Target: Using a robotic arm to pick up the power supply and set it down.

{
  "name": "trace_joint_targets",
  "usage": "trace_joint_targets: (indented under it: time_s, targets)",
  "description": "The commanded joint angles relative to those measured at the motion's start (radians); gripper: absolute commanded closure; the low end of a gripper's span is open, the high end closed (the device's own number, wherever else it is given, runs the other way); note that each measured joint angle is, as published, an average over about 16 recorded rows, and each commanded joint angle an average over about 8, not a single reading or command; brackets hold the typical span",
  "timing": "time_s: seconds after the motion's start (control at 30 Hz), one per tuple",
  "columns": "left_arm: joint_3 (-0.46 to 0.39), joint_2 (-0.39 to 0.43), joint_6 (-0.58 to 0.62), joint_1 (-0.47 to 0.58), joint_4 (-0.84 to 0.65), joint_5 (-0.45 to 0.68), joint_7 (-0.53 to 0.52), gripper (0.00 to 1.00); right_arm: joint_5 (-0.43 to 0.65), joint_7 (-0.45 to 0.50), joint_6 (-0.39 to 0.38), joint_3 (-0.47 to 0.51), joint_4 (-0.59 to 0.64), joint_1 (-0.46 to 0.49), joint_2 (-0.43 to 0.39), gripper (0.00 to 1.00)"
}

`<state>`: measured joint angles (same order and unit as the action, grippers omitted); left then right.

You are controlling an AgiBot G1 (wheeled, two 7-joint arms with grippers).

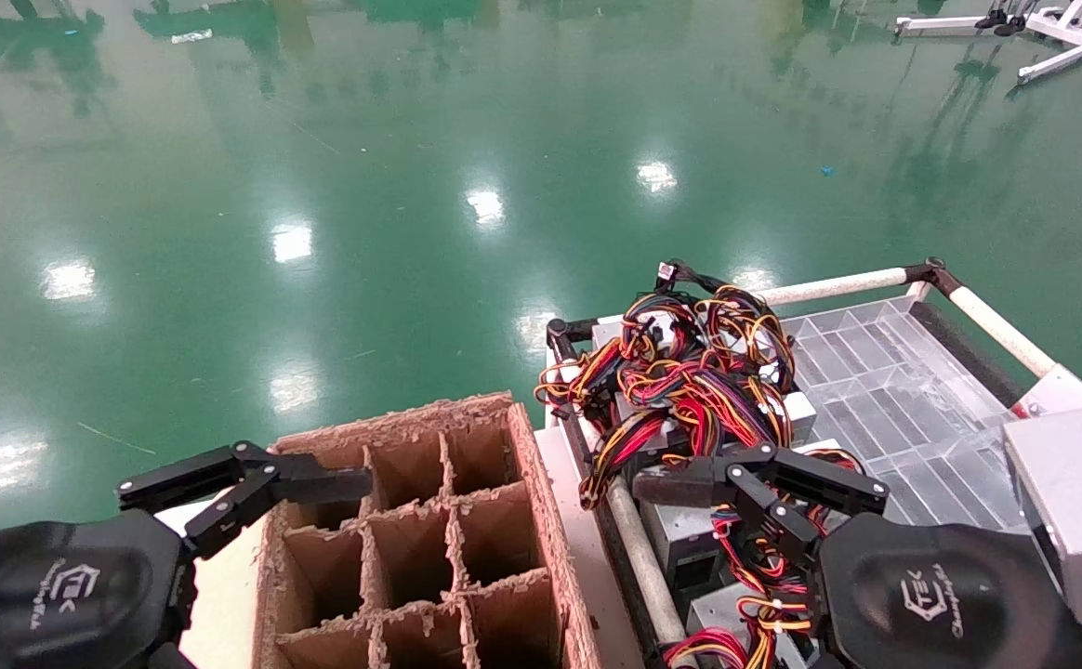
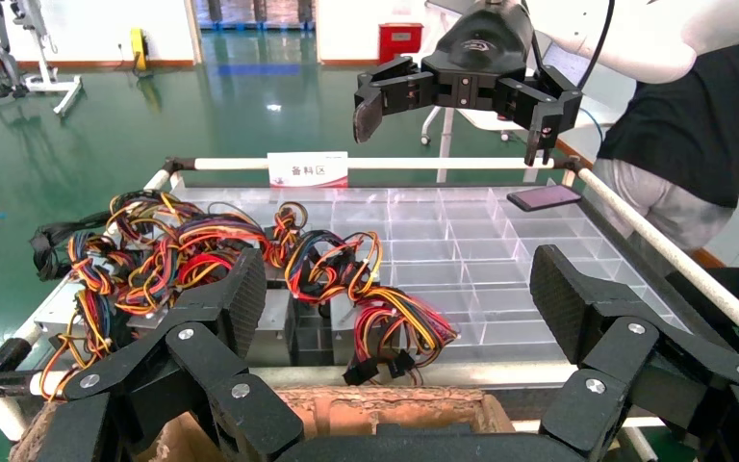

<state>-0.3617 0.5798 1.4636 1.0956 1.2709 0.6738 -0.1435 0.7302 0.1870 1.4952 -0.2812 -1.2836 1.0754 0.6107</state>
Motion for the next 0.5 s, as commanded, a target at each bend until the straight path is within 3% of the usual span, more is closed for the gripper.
trace_joint_targets:
  time_s: [0.03, 0.07, 0.1, 0.33, 0.37, 0.5]
  targets:
    - [0.000, 0.000, 0.000, 0.000, 0.000, 0.000, 0.000, 0.00, 0.000, 0.000, 0.000, 0.000, 0.000, 0.000, 0.000, 0.00]
    - [0.000, 0.000, 0.000, 0.000, 0.000, 0.000, 0.000, 0.00, 0.000, 0.000, 0.000, 0.000, 0.000, 0.000, 0.000, 0.00]
    - [0.000, 0.000, 0.000, 0.000, 0.000, 0.000, 0.000, 0.07, 0.000, 0.000, 0.000, 0.000, 0.000, 0.000, 0.000, 0.00]
    - [0.000, 0.000, 0.000, 0.000, 0.000, 0.000, 0.000, 0.94, 0.000, 0.000, 0.000, 0.000, 0.000, 0.000, 0.000, 0.00]
    - [0.000, 0.000, 0.000, 0.000, 0.000, 0.000, 0.000, 1.00, 0.000, 0.000, 0.000, 0.000, 0.000, 0.000, 0.000, 0.00]
    - [0.000, 0.000, 0.000, 0.000, 0.000, 0.000, 0.000, 1.00, 0.004, 0.000, 0.000, -0.002, -0.001, -0.001, 0.000, 0.00]
